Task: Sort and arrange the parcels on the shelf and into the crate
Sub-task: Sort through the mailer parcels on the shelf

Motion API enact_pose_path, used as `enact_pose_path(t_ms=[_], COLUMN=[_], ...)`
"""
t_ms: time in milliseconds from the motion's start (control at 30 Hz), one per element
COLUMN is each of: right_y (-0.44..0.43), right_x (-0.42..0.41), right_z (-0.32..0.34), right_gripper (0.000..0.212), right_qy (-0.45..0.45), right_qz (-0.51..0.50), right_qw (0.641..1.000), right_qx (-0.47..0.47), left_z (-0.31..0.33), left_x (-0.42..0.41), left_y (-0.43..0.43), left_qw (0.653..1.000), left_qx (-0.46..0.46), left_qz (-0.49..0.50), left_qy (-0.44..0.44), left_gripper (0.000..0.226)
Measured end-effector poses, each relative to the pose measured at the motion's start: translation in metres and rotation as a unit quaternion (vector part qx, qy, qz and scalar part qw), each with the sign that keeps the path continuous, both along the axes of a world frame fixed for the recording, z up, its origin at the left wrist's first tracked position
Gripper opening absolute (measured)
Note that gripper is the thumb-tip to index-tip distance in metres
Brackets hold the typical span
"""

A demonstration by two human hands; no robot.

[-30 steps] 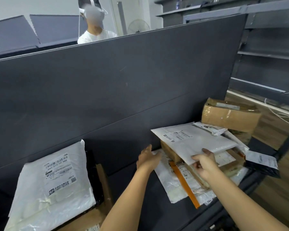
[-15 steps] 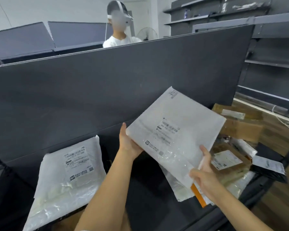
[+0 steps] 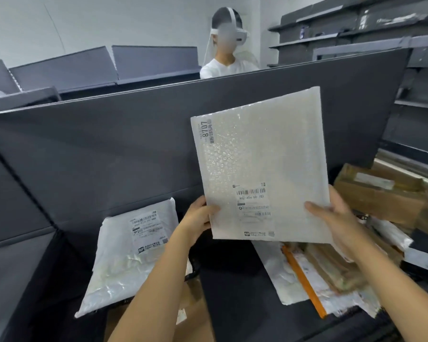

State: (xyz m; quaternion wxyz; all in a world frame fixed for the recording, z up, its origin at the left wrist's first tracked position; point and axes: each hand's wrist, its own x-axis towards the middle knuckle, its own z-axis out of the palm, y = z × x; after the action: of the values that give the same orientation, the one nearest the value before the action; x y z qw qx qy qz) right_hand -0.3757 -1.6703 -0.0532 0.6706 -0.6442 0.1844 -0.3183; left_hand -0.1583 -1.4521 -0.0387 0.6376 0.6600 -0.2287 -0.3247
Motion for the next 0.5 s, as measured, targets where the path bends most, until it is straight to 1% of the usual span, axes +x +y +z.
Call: enact_pose_path(t_ms=[67,133,267,500], right_y=[0.001,0.002,0.002,0.007], right_x=[0.003,0.003,0.006,0.014], right_z=[0.003,0.004,0.001,0.000], right_gripper=[0.046,0.045,0.044,0.040], right_qy=[-0.006,-0.002,0.017,0.052], right_qz=[0.023,0.034,0.032,0.046], right_qw=[1.000,0.999,0.999,0.996], right_qx=[0.010,0.024,0.031,0.062], left_z=[0.001,-0.001,-0.004,-0.008], left_x=[-0.001,-0.001,-0.004,-0.007], left_y=[0.002,0.005,0.013,0.026], left_qw=[0.999,0.998,0.998,0.998], left_qx=[-0.028,-0.036,-0.037,-0.047], left_qz=[0.031,0.047,0.041,0.048], left_qy=[0.007,0.002,-0.018,-0.008], left_gripper=[0.024,0.024,0.022,0.021])
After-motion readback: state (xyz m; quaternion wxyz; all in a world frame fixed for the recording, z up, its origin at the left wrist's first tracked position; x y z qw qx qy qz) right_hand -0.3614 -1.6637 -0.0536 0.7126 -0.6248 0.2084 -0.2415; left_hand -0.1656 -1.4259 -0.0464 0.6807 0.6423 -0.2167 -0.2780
